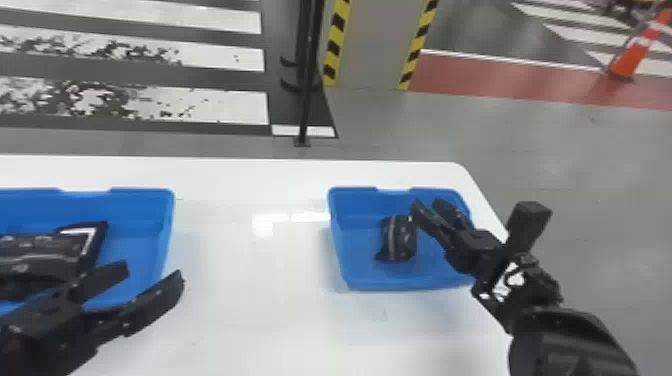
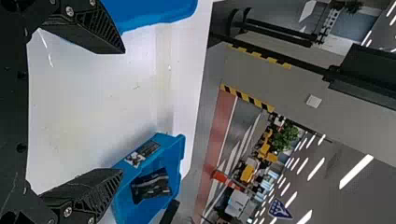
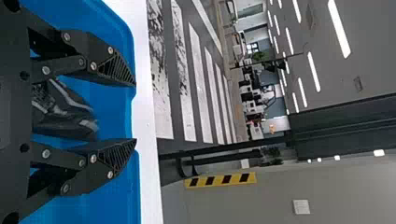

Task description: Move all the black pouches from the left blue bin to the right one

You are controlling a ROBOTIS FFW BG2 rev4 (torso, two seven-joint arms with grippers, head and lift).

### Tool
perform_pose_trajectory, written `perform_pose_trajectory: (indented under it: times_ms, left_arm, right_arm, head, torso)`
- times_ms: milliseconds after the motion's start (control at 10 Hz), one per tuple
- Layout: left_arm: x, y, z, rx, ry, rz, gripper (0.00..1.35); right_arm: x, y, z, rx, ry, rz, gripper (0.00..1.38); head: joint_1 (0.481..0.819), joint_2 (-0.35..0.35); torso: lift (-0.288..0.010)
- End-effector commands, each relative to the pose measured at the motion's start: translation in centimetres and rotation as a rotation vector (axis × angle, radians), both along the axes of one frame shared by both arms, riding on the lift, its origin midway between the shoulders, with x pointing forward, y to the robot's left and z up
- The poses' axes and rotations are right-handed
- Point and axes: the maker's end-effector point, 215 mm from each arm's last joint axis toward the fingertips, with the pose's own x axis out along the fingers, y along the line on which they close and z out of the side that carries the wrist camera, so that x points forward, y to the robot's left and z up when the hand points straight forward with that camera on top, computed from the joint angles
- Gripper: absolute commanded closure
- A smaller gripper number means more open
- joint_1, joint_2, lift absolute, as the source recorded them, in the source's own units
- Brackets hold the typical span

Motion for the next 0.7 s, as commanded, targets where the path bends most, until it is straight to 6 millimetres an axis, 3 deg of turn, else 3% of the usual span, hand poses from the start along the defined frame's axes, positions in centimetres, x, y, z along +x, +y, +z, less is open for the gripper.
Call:
perform_pose_trajectory:
  times_ms: [0,200,400,600]
  left_arm:
    - [0.9,3.6,0.0,0.048,-0.008,0.065,0.14]
    - [1.9,9.4,-0.3,0.142,0.009,0.162,0.14]
    - [3.2,14.6,-0.8,0.244,0.039,0.251,0.13]
    - [4.6,19.0,-1.5,0.330,0.079,0.325,0.13]
  right_arm:
    - [-2.6,2.5,2.8,-0.100,-0.099,0.009,0.15]
    - [-6.1,8.5,5.9,-0.069,-0.212,0.072,0.18]
    - [-9.6,13.3,9.1,-0.035,-0.283,0.136,0.18]
    - [-11.6,16.5,8.9,0.047,-0.265,0.179,0.18]
  head:
    - [0.695,-0.206]
    - [0.695,-0.141]
    - [0.695,0.016]
    - [0.695,0.153]
  torso:
    - [-0.140]
    - [-0.140]
    - [-0.140]
    - [-0.140]
